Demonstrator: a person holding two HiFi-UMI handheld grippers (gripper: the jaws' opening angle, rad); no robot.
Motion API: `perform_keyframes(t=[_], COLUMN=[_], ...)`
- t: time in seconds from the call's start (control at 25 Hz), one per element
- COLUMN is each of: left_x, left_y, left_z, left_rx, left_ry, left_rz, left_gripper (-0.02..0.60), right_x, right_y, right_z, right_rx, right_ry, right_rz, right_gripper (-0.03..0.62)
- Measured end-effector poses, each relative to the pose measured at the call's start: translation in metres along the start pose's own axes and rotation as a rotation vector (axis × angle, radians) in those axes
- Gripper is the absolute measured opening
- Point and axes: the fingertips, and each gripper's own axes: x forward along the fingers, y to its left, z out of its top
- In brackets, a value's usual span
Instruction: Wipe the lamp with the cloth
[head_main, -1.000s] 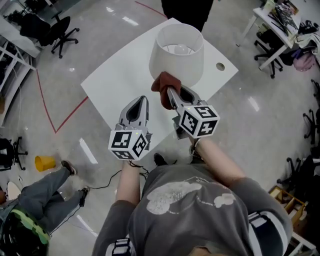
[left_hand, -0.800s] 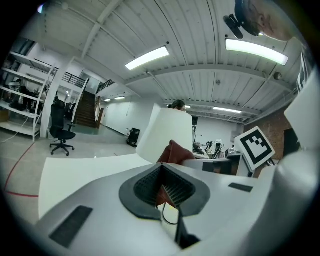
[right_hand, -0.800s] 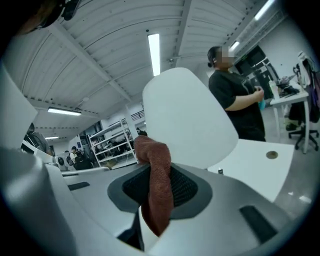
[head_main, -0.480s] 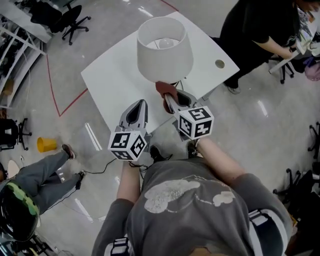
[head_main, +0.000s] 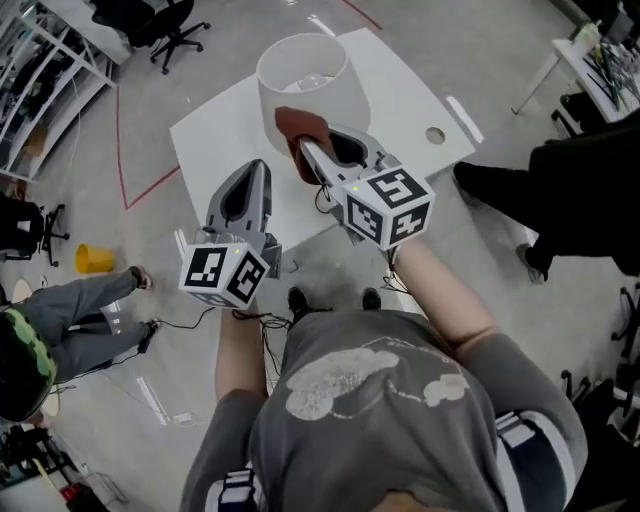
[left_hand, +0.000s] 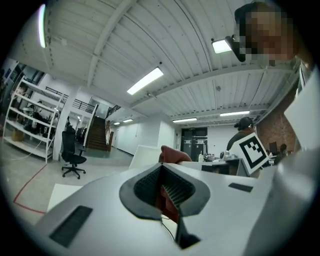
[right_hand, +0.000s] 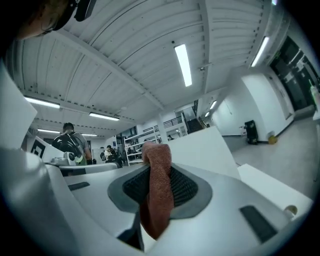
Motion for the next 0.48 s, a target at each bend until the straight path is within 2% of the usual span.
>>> perform_keyframes(t=[0.16, 0.32, 0.48], left_x=[0.015, 0.012, 0.013], left_y=[-0.017, -0.008, 0.007], left_z=[0.018, 0.006, -0.014], left_rx=[0.082, 0.032, 0.009], left_ry=[-0.021, -0.006, 0.046], left_rz=[0.001, -0.004, -0.025], left_gripper=[0.008, 0.008, 0.008], right_x=[-0.003, 0.001, 0.001], right_y=[-0.022, -0.026, -0.033], right_z=[0.025, 0.005, -0.018], right_rx=[-0.014, 0.048, 0.083], right_ry=[-0.011, 0.009, 0.025], right_rz=[0.017, 0.031, -0.014], right_gripper=[0.091, 0.091, 0.091])
